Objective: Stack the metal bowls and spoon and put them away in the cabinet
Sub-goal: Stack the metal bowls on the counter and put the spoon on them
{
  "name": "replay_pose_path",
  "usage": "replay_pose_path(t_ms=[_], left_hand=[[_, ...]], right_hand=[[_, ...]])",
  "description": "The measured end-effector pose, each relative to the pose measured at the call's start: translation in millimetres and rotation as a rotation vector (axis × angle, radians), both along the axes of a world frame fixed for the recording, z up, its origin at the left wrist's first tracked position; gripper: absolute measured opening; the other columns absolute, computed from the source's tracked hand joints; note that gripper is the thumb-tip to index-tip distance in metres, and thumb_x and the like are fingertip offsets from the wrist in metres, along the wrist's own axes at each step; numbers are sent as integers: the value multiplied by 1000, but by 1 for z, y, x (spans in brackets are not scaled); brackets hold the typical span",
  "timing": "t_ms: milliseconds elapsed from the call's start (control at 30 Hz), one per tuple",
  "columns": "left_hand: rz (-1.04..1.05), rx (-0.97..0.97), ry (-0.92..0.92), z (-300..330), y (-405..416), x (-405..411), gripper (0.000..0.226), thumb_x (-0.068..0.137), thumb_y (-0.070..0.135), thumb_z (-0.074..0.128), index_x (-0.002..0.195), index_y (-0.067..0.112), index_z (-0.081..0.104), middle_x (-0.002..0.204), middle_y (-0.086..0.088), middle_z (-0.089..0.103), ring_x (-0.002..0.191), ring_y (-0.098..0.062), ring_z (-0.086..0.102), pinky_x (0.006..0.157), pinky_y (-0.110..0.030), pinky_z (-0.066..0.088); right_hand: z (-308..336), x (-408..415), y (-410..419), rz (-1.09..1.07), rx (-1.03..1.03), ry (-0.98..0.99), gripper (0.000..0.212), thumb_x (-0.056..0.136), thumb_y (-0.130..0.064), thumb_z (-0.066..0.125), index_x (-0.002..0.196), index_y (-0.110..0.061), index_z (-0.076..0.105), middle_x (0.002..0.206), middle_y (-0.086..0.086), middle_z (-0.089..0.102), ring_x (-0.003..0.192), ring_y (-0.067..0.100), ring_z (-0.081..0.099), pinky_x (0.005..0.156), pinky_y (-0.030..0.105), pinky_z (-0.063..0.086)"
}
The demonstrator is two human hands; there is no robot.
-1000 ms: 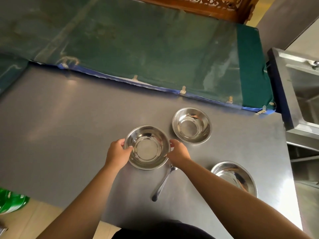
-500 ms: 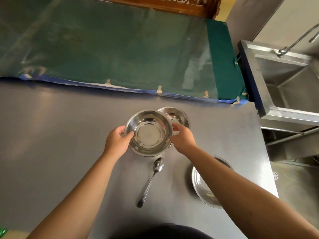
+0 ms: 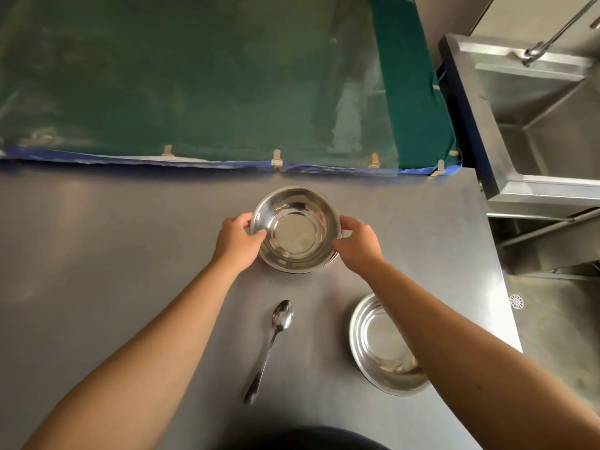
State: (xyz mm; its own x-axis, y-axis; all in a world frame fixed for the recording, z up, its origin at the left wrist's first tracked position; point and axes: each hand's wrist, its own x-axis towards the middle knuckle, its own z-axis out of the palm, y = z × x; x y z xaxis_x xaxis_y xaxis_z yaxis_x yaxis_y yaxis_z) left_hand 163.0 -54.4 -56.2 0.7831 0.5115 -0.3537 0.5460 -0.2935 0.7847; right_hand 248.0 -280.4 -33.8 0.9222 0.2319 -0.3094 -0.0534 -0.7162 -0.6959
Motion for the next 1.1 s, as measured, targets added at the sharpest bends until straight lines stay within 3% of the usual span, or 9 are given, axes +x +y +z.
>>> replay_pose_path(t_ms=[67,167,267,400,533,600,700,800,1100], left_hand=[[-11,10,36,-9,-3,8,40,82,21,69,121,20,68,125,-5,60,93,-31,70,85,-48,60],[8,1,66,-20,-9,15,51,82,21,72,132,17,63,133,-6,48,97,-32,69,89,-48,59],[19,-10,94,-29,-14,17,53,82,22,73,134,20,61,129,-2,44,92,-32,69,88,-48,59],[16,-117,95,-38,-18,16,57,79,16,69,133,28,58,121,1,61,98,-29,68,86,-51,60],[42,-212,108,-43,-23,14,70,79,7,65,140,36,47,106,14,60,104,-28,67,86,-52,60],[50,-216,116,-44,-26,12,77,79,4,64,145,35,42,104,16,56,101,-28,67,81,-51,62],[53,-206,115,-44,-31,11,81,79,-1,63,148,33,39,101,19,53,93,-25,69,74,-48,64],[57,-202,117,-44,-35,9,82,81,-5,61,151,31,36,100,20,50,85,-19,68,73,-47,64],[72,-220,102,-36,-58,-5,80,81,-9,59,148,31,40,102,14,50,86,-12,62,71,-43,64]], right_hand=[[-5,5,-4,-15,7,19,32,77,-4,63,103,-21,72,90,-10,65,86,19,62,74,25,44],[-11,11,-9,-17,-6,51,34,76,-4,61,104,-22,72,93,-10,65,87,19,62,73,25,43],[-16,13,-14,-12,-14,63,34,77,-5,60,103,-24,71,94,-9,65,86,22,64,71,25,42],[-23,15,-18,2,-12,82,37,81,-9,61,114,-26,69,109,-4,71,87,22,68,72,28,48],[-31,15,-27,2,-41,120,54,88,-19,64,140,-19,52,136,-2,60,96,17,67,83,28,49],[-33,12,-35,22,-77,120,58,90,-21,65,145,-18,46,141,-2,56,95,13,63,86,28,48],[-34,7,-52,96,-156,97,54,89,-19,66,141,-20,50,137,1,57,96,16,61,84,27,45],[-35,0,-74,211,-269,115,47,88,-25,68,134,-21,57,132,4,60,110,24,61,90,31,47],[-24,-28,-121,342,-420,186,40,91,-47,62,121,-20,64,118,6,65,109,24,59,92,33,47]])
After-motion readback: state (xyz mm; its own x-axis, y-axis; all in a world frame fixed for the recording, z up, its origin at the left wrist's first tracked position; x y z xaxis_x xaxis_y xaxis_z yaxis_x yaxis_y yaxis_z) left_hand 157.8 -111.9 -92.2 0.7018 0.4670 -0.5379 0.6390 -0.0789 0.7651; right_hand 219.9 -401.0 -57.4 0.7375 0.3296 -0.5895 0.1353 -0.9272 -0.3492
